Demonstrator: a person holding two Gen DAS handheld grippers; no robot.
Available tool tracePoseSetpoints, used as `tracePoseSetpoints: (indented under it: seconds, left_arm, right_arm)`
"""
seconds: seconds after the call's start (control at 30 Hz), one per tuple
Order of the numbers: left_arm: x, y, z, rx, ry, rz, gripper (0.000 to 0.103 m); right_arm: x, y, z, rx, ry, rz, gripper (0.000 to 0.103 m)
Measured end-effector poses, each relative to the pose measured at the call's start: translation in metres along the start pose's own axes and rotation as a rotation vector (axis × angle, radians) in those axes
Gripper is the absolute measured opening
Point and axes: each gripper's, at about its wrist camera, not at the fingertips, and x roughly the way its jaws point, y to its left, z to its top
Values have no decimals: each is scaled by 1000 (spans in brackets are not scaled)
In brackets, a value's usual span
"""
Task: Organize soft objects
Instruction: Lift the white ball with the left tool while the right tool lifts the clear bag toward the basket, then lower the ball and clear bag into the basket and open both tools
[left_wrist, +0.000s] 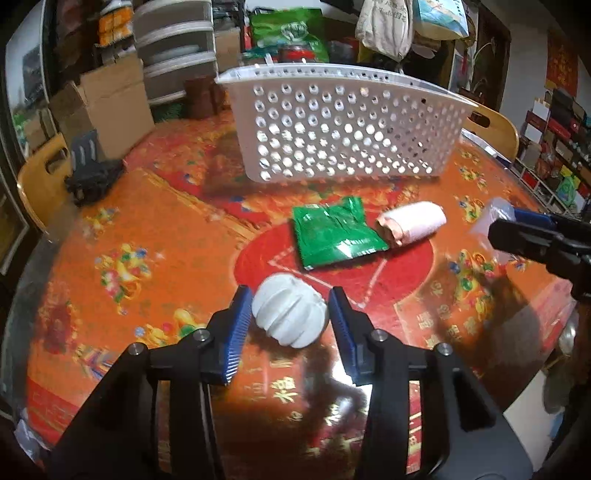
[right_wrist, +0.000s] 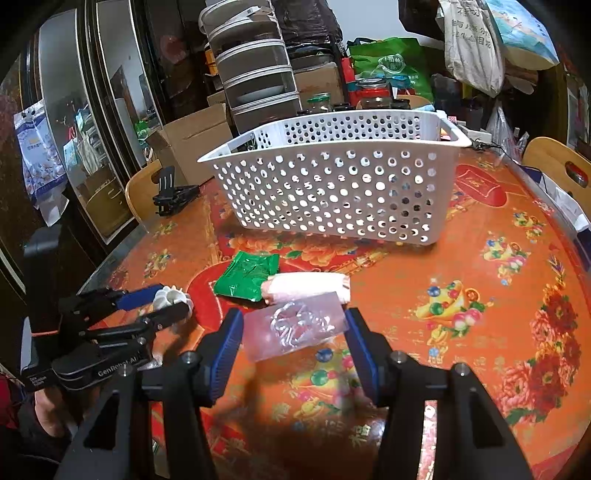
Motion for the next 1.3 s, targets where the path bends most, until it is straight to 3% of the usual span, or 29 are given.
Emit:
tracePoseSetpoints:
  seconds: [0.23, 0.5, 0.7, 0.93, 1.1, 1.3]
  left_arm:
    - [-10, -1, 2, -12, -53, -4, 40]
    - [-34, -9, 34, 12, -118, -20, 40]
    - [-51, -13, 79, 30, -167, -35, 40]
    - [-54, -14, 155, 33, -203, -53, 40]
    - [-28, -12, 206, 17, -163, -45, 40]
    - [37, -11, 259, -9, -23, -35, 40]
  right_arm:
    - [-7, -3, 3, 5, -15, 0, 56]
    - [-20, -7, 19, -5, -48, -8, 56]
    - [-40, -5, 51, -52, -93, -28, 56]
    - [-44, -13, 117, -106, -115, -84, 56]
    - [-21, -31, 159, -75, -92, -91, 56]
    - [29, -47, 192, -86, -2, -114, 56]
